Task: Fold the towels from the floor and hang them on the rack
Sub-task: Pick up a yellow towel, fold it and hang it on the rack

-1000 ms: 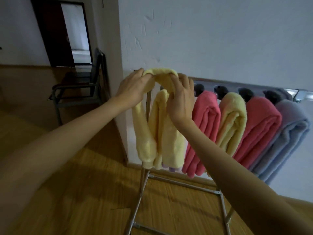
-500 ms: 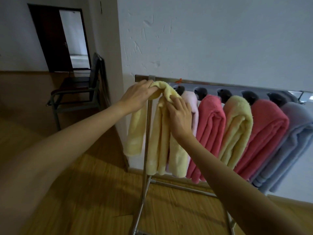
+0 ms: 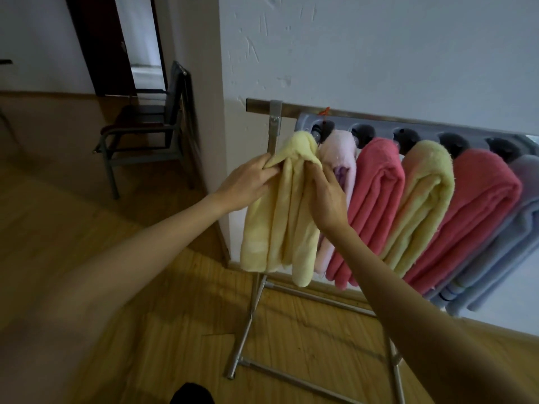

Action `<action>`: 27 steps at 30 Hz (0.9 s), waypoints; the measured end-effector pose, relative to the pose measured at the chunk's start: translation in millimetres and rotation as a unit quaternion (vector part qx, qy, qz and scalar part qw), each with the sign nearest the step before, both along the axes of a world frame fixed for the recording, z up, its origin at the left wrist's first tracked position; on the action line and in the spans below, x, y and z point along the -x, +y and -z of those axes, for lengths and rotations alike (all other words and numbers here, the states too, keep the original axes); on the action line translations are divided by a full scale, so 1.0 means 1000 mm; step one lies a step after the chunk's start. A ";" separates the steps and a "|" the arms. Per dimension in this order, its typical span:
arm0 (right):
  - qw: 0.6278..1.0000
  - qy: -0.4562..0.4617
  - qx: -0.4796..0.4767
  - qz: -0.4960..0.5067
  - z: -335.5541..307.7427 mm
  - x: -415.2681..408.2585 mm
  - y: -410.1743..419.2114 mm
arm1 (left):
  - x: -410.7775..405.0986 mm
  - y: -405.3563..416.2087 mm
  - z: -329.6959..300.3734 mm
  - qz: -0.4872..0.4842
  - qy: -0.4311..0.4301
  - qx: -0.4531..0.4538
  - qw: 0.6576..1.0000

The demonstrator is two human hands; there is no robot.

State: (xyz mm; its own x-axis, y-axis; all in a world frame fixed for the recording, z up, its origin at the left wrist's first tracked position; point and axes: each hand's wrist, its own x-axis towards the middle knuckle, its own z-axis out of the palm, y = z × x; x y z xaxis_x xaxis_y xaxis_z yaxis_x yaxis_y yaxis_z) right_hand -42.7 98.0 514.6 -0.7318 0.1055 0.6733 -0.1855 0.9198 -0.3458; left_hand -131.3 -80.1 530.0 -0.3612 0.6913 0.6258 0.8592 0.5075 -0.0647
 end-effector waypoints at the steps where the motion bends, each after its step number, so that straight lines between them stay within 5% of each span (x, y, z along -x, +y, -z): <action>1: 1.000 -0.002 -0.006 -0.005 0.001 0.000 0.002 | -0.002 -0.001 0.009 -0.008 -0.027 -0.023 0.999; 7: 0.997 0.047 -0.049 -0.025 0.015 0.004 0.011 | -0.001 -0.013 0.058 -0.036 -0.228 -0.061 0.971; 13: 0.996 0.058 -0.066 -0.025 0.022 0.010 0.015 | 0.011 -0.018 0.058 -0.125 -0.256 -0.121 0.951; 19: 0.995 0.066 -0.075 -0.030 0.022 0.009 0.016 | 0.004 -0.008 0.079 -0.020 -0.349 -0.036 0.936; 23: 0.994 0.066 -0.076 -0.041 0.024 0.008 0.020 | -0.007 0.000 0.087 -0.021 -0.405 -0.143 0.903; 27: 0.993 0.091 -0.061 -0.039 0.035 -0.002 0.019 | -0.020 0.014 0.084 -0.027 -0.468 -0.289 0.834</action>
State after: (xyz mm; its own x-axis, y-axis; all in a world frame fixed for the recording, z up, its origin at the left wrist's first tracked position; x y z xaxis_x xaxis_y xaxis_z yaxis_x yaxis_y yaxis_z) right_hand -40.7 117.4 479.8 -0.6003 -0.0373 0.7989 -0.3073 0.9330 -0.1873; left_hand -111.4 -66.3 445.8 -0.8999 0.3389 0.2746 0.3703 0.2610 0.8915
